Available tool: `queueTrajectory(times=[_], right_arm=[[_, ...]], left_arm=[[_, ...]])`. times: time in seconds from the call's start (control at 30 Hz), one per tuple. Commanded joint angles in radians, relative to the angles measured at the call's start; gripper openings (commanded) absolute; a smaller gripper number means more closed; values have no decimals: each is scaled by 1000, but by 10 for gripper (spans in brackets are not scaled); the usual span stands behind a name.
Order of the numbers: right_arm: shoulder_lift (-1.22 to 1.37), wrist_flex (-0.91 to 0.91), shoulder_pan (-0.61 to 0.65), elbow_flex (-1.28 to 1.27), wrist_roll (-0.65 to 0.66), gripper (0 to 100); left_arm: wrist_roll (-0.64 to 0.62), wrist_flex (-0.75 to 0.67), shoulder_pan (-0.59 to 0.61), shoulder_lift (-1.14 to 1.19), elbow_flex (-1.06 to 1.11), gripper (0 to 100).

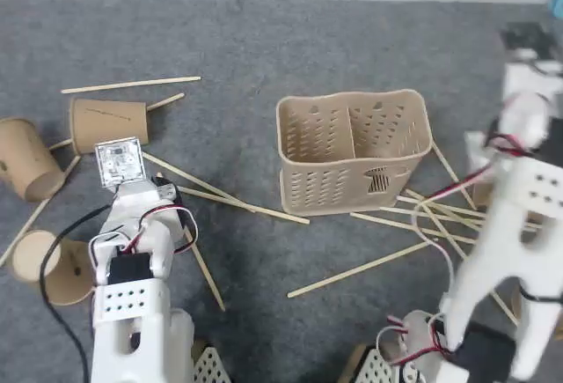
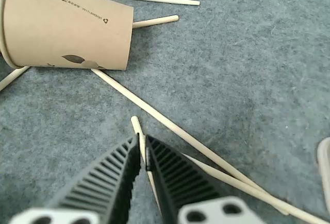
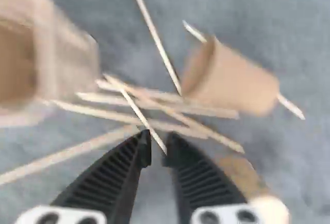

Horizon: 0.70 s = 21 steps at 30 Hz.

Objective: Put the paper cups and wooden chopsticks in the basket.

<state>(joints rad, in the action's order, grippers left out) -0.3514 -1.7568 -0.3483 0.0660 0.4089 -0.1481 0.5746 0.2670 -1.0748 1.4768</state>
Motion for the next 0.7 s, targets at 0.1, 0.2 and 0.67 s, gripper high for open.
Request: queueTrajectory(times=[0.1,0.2,0.67], right_arm=[[-64,-5,-240,-103,192,7],[-65,-7,-329,-109,238,7],[-208,-35,-229,-324,270,8]], left_arm=[[11,-25,2,6,-30,13],[11,-23,2,6,-28,13],[11,-23,3,6,-21,13]])
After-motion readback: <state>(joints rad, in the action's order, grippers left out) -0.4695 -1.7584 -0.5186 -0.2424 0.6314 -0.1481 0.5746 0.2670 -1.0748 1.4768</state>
